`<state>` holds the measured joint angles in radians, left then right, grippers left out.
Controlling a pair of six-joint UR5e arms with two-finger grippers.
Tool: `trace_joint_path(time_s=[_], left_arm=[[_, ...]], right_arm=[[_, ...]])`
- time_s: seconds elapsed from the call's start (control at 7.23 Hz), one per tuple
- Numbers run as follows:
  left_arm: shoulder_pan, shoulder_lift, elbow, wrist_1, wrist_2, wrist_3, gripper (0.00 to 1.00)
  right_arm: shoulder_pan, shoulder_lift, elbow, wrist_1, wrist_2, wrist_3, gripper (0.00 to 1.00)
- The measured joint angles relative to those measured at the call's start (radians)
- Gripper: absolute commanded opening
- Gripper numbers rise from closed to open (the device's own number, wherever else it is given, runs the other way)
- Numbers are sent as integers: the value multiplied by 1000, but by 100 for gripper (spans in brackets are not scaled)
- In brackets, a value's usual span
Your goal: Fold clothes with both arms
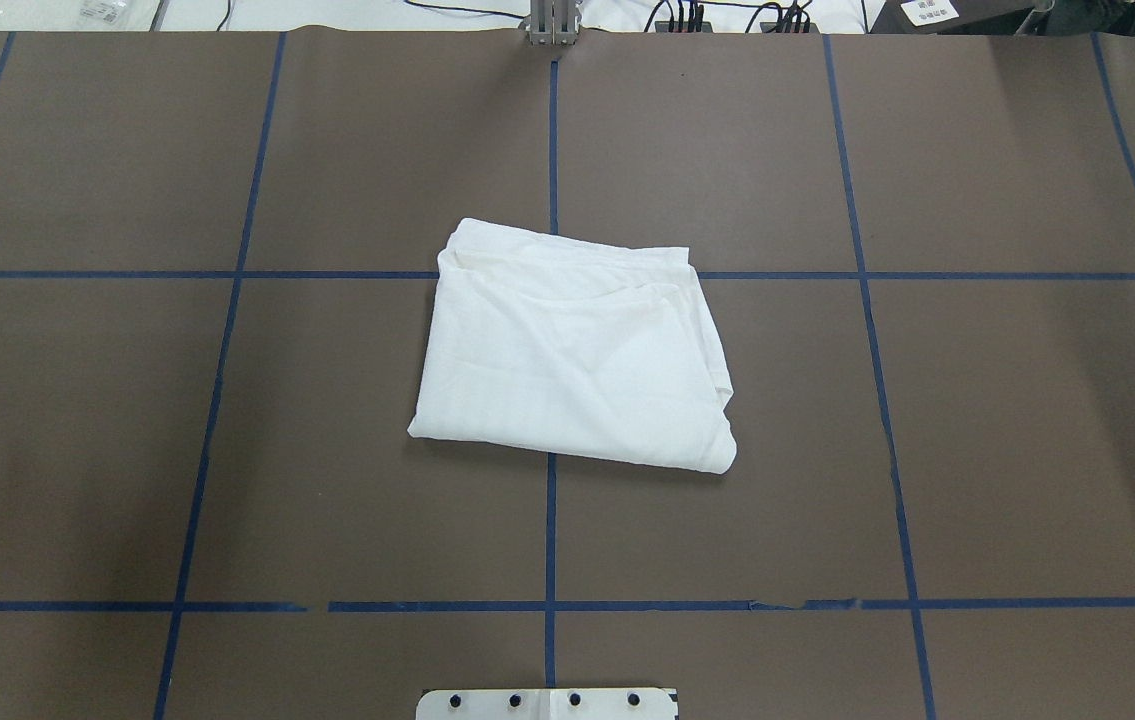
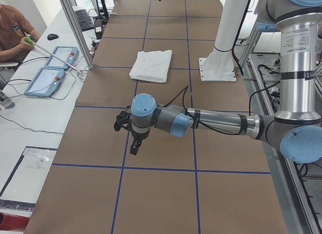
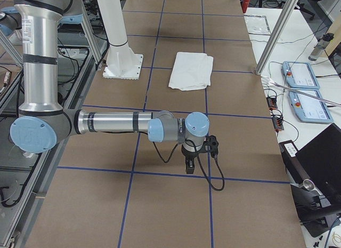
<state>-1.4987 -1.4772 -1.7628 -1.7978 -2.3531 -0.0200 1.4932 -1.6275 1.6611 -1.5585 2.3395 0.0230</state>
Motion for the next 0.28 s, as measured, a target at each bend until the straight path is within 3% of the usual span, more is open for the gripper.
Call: trace_joint_path(time_s=[0.28], left_arm=[[0, 2, 3, 0, 1, 0, 100]], right_arm=[[1, 0, 2, 0, 0, 0, 100]])
